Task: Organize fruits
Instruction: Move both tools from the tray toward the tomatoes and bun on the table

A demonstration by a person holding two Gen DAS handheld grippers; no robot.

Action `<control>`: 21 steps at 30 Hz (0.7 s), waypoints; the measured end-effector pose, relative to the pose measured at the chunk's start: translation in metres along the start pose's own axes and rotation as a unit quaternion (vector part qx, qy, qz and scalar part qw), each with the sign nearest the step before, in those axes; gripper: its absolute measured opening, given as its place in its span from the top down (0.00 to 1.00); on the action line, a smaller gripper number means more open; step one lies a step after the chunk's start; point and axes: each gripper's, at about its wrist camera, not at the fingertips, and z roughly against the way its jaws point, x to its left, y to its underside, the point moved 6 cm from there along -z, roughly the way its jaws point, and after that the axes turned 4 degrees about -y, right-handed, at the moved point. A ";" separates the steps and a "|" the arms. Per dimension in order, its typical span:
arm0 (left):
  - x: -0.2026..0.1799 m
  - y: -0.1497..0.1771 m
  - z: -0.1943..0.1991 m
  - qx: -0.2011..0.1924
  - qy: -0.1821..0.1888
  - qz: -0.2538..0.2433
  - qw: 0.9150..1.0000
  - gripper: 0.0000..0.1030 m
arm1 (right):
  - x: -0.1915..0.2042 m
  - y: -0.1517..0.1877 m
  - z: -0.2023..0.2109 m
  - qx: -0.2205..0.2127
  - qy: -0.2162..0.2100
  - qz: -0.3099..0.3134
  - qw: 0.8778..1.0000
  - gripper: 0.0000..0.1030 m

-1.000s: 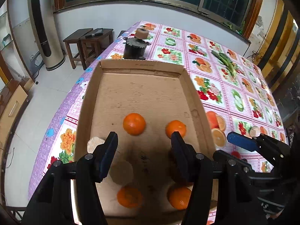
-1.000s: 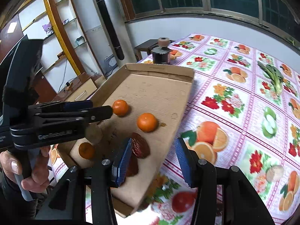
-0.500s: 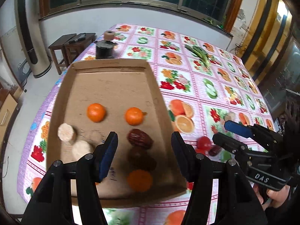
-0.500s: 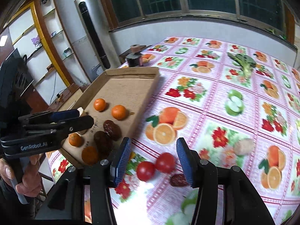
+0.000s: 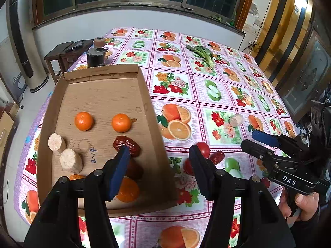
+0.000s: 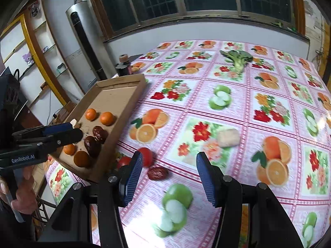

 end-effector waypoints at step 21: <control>-0.059 0.037 -0.001 0.024 0.043 -0.051 0.998 0.44 | -0.045 0.027 0.031 -0.012 0.027 -0.040 0.999 0.46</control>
